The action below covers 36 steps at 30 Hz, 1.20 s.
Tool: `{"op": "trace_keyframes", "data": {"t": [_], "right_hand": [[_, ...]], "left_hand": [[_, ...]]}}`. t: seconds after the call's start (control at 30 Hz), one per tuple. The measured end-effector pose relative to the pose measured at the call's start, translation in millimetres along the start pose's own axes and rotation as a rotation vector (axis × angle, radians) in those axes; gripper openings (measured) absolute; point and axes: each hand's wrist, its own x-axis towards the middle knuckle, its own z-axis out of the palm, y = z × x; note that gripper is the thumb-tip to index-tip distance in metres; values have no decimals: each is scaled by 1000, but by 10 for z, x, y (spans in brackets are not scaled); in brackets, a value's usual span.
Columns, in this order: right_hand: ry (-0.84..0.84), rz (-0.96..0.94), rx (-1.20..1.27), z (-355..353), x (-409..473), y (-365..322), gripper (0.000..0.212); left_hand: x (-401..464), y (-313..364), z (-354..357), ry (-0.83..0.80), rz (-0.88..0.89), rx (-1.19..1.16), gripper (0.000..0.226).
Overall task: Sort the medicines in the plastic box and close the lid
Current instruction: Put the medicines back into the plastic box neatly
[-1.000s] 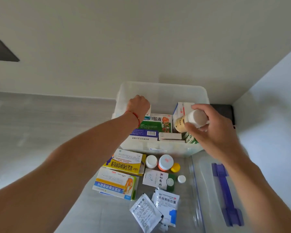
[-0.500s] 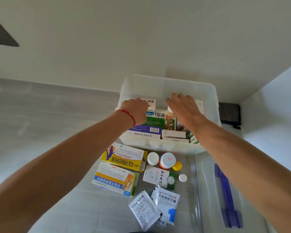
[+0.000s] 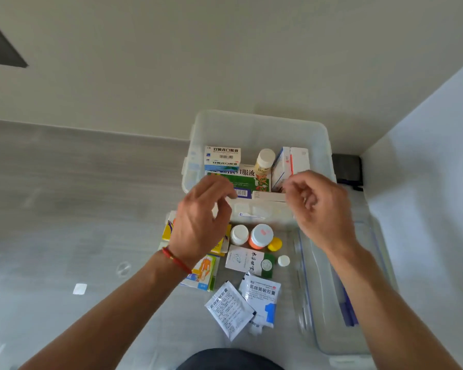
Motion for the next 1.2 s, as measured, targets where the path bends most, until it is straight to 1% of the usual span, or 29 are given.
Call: {"op": "trace_keyframes", "data": {"t": [0.07,0.1,0.13,0.17,0.2,0.23,0.27,0.3,0.37,0.43,0.57,0.67,0.7,0.73,0.8,0.83,0.87,0.93,1.0,1.03,1.07,1.13,1.17,1.2], "right_hand": [[41,116,-57,32,-480,91,12],[0,215,-120,95,-689,198,11],[-107,332,-192,175,-852,309,9],[-256,447,-274,271,-969,420,20],[-402,521,-354,376,-1068,531,35],[-509,552,-406,470,-1138,605,47],[-560,553,-434,560,-1178,653,51],[-560,531,-439,647,-1202,686,48],[-514,467,-427,780,-1233,750,37],[-485,457,-372,829,-1237,807,32],[-435,472,-268,687,-1231,871,31],[-408,441,-218,386,-1200,763,38],[-417,401,-175,250,-1168,668,40],[-432,352,-114,104,-1120,545,43],[-466,274,36,-176,-958,257,47],[-463,240,86,-289,-849,118,48],[-453,205,104,-373,-722,7,47],[-419,156,93,-475,-448,-125,40],[-391,157,93,-521,-182,-170,43],[-359,163,84,-530,-46,-160,43],[-321,171,55,-527,99,-128,41],[-267,174,-63,-459,416,5,34],[-276,165,-135,-389,568,91,30],[-310,154,-200,-294,702,172,27]], "left_hand": [[-286,41,47,-42,-23,-13,26],[-411,46,83,-84,-32,-18,26],[-514,49,125,-137,-38,-23,27],[-584,53,174,-193,-42,-27,27],[-627,68,227,-247,-51,-28,27],[-650,94,277,-285,-71,-26,27],[-644,126,322,-307,-96,-22,26],[-617,155,363,-315,-117,-21,26],[-536,206,413,-315,-129,-34,25],[-435,235,415,-319,-123,-42,25],[-361,261,337,-324,-108,2,25],[-307,303,301,-336,-75,-33,24],[-265,329,298,-384,-67,-67,23],[-209,361,300,-479,-73,-112,25],[-61,430,327,-749,-140,-204,44],[23,468,347,-855,-186,-260,53],[115,499,358,-916,-219,-332,55],[338,517,352,-954,-243,-509,48],[561,455,319,-915,-276,-607,42],[669,380,311,-848,-302,-578,39],[768,287,309,-750,-323,-484,34],[891,86,318,-526,-328,-173,26],[911,0,333,-433,-338,-69,24],[912,-80,355,-374,-360,-24,24]]}}
